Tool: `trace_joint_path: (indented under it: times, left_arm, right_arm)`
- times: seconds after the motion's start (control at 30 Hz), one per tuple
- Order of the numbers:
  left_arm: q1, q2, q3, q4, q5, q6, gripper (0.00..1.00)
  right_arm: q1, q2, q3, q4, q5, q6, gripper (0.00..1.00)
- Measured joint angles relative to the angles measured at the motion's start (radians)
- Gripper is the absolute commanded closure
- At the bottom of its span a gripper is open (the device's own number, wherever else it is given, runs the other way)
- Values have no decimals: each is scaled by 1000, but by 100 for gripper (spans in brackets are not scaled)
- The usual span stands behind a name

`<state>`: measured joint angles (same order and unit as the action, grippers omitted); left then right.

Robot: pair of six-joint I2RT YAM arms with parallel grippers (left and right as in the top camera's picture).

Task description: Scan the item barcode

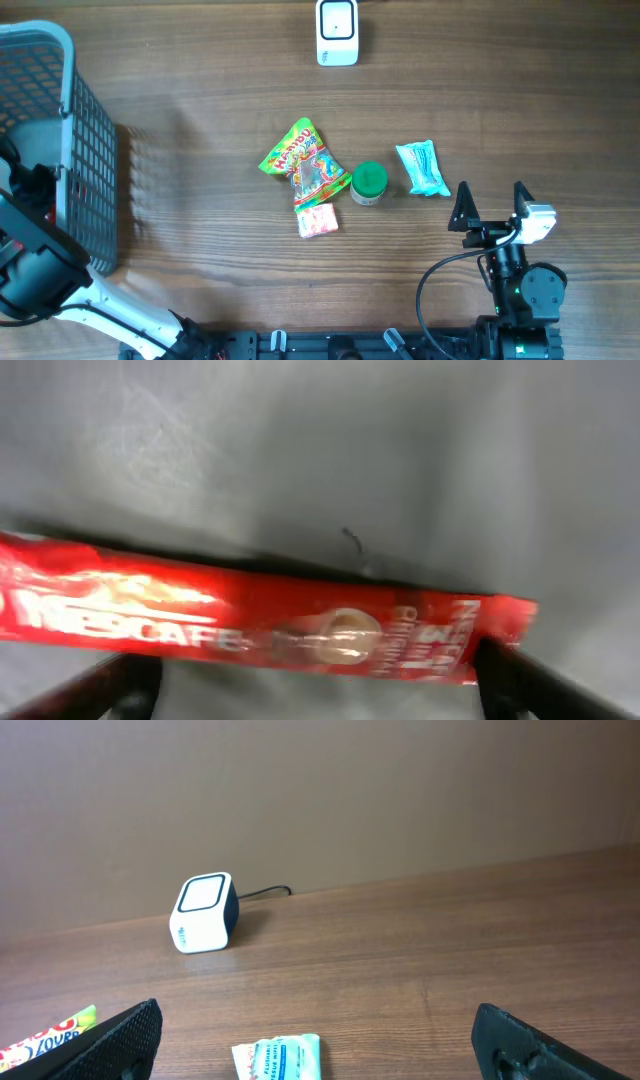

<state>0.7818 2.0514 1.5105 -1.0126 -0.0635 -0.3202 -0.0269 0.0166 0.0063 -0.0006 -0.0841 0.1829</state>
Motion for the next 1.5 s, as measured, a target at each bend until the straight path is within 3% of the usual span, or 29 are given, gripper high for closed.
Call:
trace_joint_path:
  times: [0.03, 0.1, 0.17, 0.4, 0.43, 0.47, 0.6, 0.63, 1.0, 1.1, 1.23, 1.5]
  left_arm:
    - [0, 0, 1, 3, -12, 1, 44]
    - [-1, 4, 5, 10, -44, 8, 82]
    - [-1, 9, 8, 26, -69, 1, 96]
    - [-4, 17, 8, 75, -135, 8, 96]
    - [-4, 17, 8, 76, -135, 8, 93]
    - [-5, 17, 8, 76, -138, 8, 79]
    - [-15, 17, 10, 86, -167, 37, 60]
    - [-22, 17, 10, 92, -177, 60, 0]
    - [-211, 16, 26, 141, -136, 133, 0]
    - [-210, 17, 26, 137, -130, 112, 0]
    - [-187, 17, 26, 112, -97, -4, 0]
    - [-130, 17, 35, 80, -96, -39, 0]
  right_arm:
    - [0, 0, 0, 0, 0, 0, 0]
    - [0, 0, 0, 0, 0, 0, 0]
    - [0, 0, 0, 0, 0, 0, 1]
    - [0, 0, 0, 0, 0, 0, 0]
    - [0, 0, 0, 0, 0, 0, 0]
    - [0, 0, 0, 0, 0, 0, 0]
    - [0, 0, 0, 0, 0, 0, 0]
    - [0, 0, 0, 0, 0, 0, 0]
    - [0, 0, 0, 0, 0, 0, 0]
    - [0, 0, 0, 0, 0, 0, 0]
    - [0, 0, 0, 0, 0, 0, 0]
    - [0, 0, 0, 0, 0, 0, 0]
